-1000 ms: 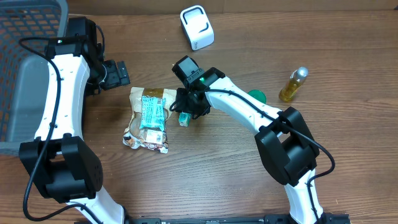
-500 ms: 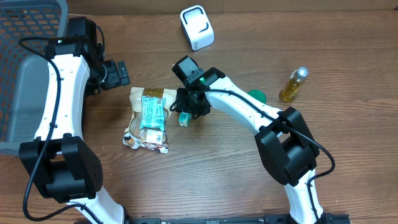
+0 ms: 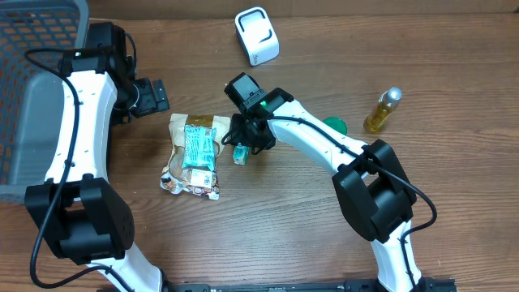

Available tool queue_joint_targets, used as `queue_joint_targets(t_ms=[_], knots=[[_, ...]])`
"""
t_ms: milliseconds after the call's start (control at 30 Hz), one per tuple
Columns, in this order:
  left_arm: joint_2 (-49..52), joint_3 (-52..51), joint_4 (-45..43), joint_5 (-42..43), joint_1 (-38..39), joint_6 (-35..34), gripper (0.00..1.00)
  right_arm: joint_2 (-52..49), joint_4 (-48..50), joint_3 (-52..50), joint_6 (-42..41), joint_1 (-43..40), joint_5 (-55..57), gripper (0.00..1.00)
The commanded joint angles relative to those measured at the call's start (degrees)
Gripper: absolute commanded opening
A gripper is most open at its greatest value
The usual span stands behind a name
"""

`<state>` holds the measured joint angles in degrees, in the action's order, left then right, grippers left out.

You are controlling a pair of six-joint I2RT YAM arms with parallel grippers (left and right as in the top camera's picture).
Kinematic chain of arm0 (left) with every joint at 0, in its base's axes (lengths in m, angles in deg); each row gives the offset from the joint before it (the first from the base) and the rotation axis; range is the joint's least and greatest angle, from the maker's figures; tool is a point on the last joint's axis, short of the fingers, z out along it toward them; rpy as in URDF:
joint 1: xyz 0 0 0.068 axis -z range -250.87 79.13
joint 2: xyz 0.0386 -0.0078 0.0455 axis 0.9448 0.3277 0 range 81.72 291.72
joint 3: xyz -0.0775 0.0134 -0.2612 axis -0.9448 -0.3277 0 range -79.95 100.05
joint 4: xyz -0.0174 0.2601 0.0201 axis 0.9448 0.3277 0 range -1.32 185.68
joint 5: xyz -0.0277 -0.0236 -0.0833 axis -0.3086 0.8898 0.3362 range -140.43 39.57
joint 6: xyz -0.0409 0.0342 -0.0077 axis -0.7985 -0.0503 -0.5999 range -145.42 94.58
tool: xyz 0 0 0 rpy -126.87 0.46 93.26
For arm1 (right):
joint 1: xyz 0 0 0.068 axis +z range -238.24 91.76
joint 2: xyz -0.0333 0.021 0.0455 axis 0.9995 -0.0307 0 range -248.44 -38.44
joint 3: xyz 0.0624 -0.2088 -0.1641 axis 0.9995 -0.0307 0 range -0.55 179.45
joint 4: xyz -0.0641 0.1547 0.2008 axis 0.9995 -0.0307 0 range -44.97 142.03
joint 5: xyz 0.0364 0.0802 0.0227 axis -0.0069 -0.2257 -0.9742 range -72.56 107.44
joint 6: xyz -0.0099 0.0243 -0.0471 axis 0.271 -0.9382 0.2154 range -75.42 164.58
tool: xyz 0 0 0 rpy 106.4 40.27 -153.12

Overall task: Scan the item barcode
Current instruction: 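Lower the right gripper and close it on the Kleenex pack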

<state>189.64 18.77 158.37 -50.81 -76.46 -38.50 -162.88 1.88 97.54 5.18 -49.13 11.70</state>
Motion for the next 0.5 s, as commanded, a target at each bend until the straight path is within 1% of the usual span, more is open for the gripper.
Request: queue_joint_targets(t_ms=[0, 300, 400, 467], knots=[[-0.35, -0.11, 0.07, 0.39, 0.42, 0.87, 1.00, 0.87, 0.26, -0.87, -0.02, 0.15, 0.79, 0.53], [-0.35, -0.11, 0.07, 0.39, 0.42, 0.87, 0.99, 0.87, 1.05, -2.14, -0.02, 0.15, 0.76, 0.51], [-0.35, -0.11, 0.07, 0.39, 0.42, 0.87, 0.99, 0.87, 1.05, -2.14, -0.02, 0.15, 0.79, 0.41], [-0.35, -0.11, 0.07, 0.39, 0.42, 0.87, 1.00, 0.87, 1.03, -2.14, -0.02, 0.15, 0.79, 0.37]])
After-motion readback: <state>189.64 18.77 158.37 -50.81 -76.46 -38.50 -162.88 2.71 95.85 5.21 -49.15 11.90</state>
